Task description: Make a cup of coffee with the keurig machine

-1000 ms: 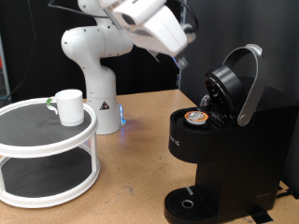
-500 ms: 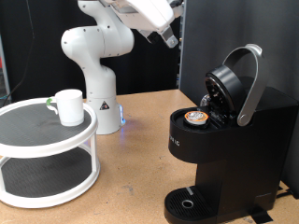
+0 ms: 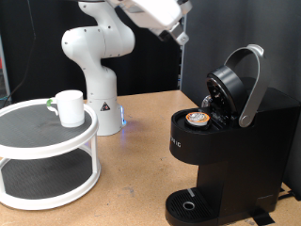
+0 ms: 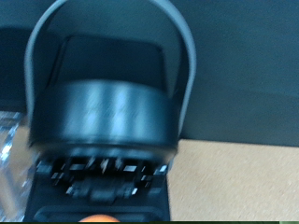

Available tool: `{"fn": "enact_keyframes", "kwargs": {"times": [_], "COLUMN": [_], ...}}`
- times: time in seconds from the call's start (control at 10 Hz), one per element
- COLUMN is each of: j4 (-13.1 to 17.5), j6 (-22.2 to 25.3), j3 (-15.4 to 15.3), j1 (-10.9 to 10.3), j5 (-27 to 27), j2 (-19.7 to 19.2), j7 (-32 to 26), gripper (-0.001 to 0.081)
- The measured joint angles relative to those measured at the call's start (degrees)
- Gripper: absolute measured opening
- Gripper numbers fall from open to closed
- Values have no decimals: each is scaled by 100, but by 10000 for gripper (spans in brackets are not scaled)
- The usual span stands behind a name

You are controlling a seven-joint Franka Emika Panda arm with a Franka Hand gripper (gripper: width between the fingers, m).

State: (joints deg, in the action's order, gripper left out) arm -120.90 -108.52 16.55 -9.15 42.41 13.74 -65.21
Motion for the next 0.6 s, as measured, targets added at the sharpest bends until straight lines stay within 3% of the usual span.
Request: {"fn": "enact_keyframes", "kwargs": {"times": [0.2, 0.6], "j4": [9, 154], "j6": [-143, -66], "j3": [-177, -558], "j1": [-80, -290], "j5": [290, 295], "j2": [-13, -181], "j7": [300, 633], "gripper": [803, 803]}}
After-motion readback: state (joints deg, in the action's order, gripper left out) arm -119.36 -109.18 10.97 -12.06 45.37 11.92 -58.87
